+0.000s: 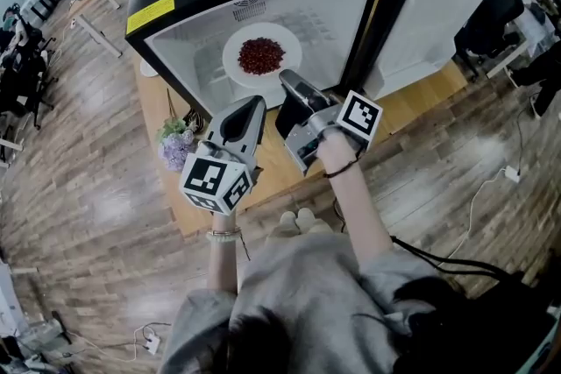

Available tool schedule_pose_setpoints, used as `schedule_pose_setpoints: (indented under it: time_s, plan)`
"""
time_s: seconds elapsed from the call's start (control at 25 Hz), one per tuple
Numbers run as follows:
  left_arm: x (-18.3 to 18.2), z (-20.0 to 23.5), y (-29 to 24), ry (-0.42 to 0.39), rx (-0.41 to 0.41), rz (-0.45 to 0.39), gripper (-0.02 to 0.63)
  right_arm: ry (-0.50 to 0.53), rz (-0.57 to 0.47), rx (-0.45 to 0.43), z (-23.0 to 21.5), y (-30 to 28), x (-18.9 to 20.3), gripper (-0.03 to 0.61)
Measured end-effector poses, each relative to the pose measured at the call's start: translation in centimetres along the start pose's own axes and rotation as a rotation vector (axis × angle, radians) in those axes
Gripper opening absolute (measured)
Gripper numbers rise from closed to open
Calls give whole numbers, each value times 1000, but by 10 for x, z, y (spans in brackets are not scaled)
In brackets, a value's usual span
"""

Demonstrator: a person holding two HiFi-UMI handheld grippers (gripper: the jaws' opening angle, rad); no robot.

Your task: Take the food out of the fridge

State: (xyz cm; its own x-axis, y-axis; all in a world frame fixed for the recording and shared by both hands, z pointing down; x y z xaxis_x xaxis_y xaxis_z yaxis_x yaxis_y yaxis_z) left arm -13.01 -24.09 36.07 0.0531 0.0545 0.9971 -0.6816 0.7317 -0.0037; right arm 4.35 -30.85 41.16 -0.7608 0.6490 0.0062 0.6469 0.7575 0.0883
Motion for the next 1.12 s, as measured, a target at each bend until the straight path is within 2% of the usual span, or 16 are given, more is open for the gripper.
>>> schedule_pose_setpoints:
  time_s: [0.6,1.12]
  plan:
    - [-5,-21,15,-27,46,-7,8,1,25,-37,14,29,8,35]
    - [-9,-24,19,-34,35,-22,8,-4,15,-39,12,36,11,35]
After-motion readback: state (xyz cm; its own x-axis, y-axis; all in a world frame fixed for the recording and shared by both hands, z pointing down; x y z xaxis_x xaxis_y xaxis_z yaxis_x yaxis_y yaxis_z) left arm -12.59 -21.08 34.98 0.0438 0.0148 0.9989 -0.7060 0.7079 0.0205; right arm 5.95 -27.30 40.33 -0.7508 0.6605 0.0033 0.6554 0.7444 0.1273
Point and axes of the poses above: the fingertips, and each gripper's own axes: y backward along the fingers, z to its left, x out of its underside, the point moved 10 cm from there along y, backward along the fingers, and after that the axes turned 5 degrees about x, right-handed, at the moved point
